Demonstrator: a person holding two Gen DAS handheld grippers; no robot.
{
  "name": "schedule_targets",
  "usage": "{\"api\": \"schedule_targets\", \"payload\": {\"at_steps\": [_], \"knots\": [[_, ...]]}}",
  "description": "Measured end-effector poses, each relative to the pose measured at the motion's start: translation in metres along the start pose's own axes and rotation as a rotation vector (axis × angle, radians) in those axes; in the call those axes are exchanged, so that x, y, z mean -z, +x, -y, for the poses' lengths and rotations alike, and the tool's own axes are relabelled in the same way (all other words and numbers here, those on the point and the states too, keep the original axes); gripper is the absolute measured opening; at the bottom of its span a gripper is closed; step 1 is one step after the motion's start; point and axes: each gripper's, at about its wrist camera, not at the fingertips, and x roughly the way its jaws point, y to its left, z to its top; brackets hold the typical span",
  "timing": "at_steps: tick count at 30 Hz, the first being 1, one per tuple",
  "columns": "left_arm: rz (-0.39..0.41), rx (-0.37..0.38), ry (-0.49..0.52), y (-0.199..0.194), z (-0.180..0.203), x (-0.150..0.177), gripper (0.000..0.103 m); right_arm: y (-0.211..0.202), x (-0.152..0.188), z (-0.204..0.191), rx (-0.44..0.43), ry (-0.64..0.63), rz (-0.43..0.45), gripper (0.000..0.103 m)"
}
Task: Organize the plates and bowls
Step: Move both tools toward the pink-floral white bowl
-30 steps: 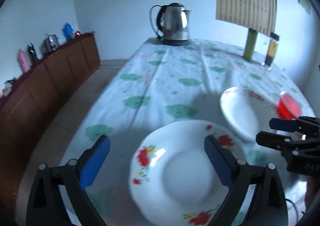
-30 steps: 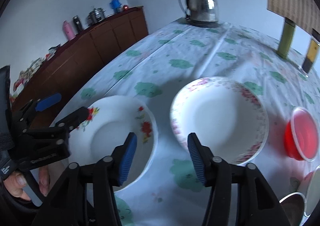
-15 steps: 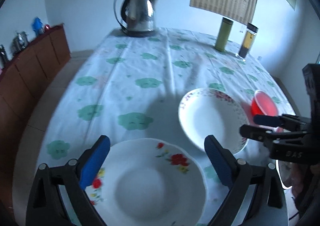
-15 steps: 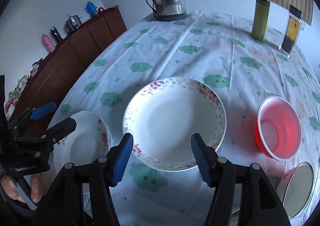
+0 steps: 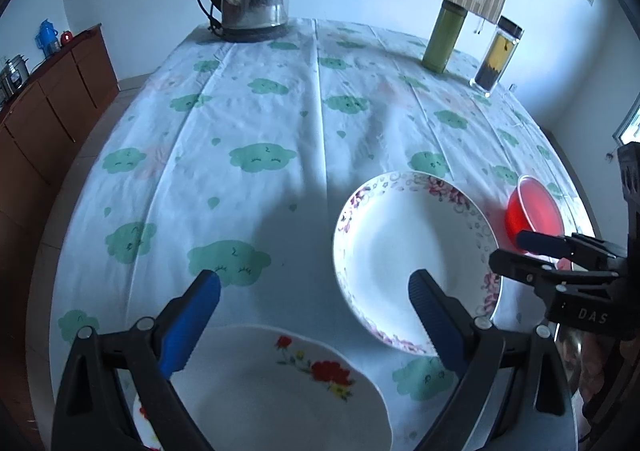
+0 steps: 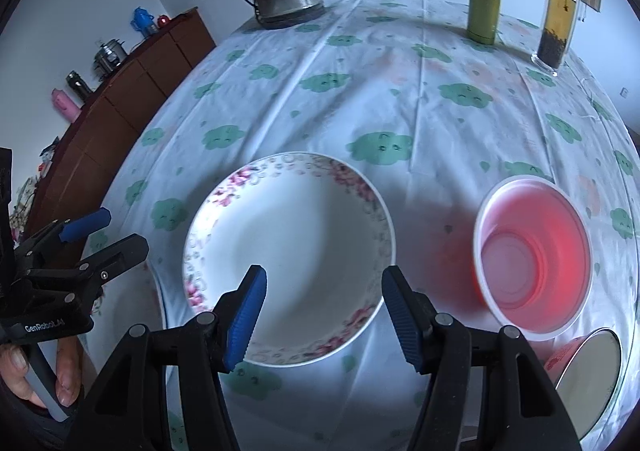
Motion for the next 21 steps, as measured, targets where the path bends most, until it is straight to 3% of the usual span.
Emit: {"api": "schedule_targets", "payload": {"at_steps": [6, 14, 21], "knots": [[-0.035, -0.041, 0.035, 0.023, 0.007, -0.010, 0.093, 0.015, -0.007, 0.010, 0.003, 0.031, -0.048, 0.062], [-0.095, -0.026, 0.048, 0.047, 0.013, -0.016, 0.082, 0.027, -0.012, 0.019, 0.025, 0.043, -0.069, 0.062], [-0.119, -0.034, 0.066, 0.058, 0.020, -0.017, 0.076, 0.036, -0.015, 0.018, 0.024, 0.028, -0.090, 0.056]]}}
